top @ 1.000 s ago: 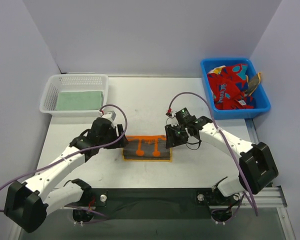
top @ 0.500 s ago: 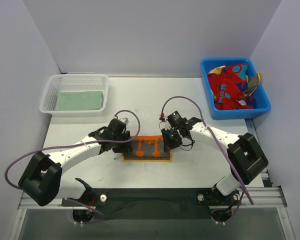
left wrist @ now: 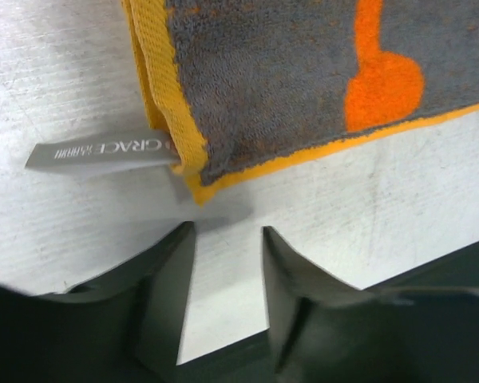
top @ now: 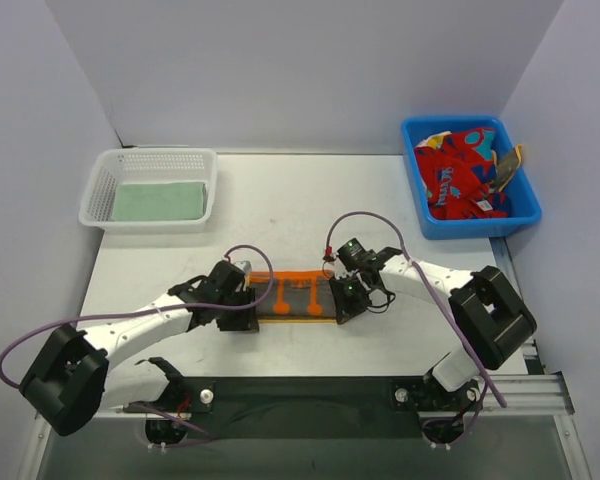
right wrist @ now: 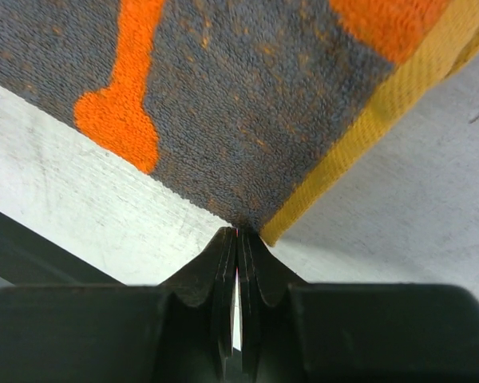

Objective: Fold and stack the towels
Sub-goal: Smooth out wrinkles on the folded towel

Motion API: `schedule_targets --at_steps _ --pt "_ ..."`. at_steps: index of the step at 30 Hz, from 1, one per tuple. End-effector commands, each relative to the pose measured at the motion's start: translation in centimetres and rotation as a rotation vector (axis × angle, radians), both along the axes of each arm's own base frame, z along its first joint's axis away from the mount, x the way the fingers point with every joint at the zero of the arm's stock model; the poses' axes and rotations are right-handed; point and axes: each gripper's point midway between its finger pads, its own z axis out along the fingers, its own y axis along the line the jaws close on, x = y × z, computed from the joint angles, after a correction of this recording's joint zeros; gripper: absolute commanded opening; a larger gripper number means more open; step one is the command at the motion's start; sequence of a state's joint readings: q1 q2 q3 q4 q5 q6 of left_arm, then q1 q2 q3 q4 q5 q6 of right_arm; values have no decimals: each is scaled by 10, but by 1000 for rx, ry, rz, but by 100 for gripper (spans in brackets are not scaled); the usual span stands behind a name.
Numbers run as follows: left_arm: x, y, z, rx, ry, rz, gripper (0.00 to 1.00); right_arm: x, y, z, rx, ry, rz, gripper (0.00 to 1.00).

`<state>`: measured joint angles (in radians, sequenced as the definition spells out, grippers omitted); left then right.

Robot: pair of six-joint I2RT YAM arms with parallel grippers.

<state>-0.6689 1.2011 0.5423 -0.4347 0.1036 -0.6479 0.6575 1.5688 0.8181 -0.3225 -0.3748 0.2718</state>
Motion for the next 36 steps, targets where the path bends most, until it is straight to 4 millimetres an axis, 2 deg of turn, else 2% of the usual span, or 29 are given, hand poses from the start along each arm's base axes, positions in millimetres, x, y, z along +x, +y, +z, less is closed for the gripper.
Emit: schedule_targets --at_steps 1,3,6,7,10,11,14,15,16,17,20,23,27,36 --pt "4 -4 24 -60 -65 38 52 -8 -6 8 -11 -7 11 5" --pt "12 -1 37 -68 -119 82 62 -1 -1 25 22 -68 -2 8" --pt "31 10 56 -51 -215 179 66 15 -2 44 25 -161 -68 22" --pt "37 14 58 -41 -235 221 66 19 -3 48 26 -181 -89 31" --pt "45 18 56 -25 -241 281 67 29 -7 56 31 -232 -196 46" --pt "48 18 55 -28 -241 297 67 31 -8 59 44 -246 -231 47" --pt "56 16 47 -31 -244 328 66 37 -12 52 85 -240 -372 47" --pt "60 15 46 -38 -247 339 64 43 -6 56 134 -262 -403 46" --pt "62 15 42 -31 -238 347 63 40 -11 46 135 -246 -434 45" --pt "63 14 41 -31 -234 353 61 46 -5 50 185 -257 -475 44" --pt "65 10 35 -40 -219 349 57 43 -6 39 212 -219 -524 42" --pt "67 7 32 -47 -213 350 55 40 -6 30 216 -196 -533 40" --pt "67 2 29 -65 -207 345 52 41 -1 28 244 -186 -527 38" --pt "64 4 16 -37 -172 339 51 37 3 21 243 -138 -518 35"
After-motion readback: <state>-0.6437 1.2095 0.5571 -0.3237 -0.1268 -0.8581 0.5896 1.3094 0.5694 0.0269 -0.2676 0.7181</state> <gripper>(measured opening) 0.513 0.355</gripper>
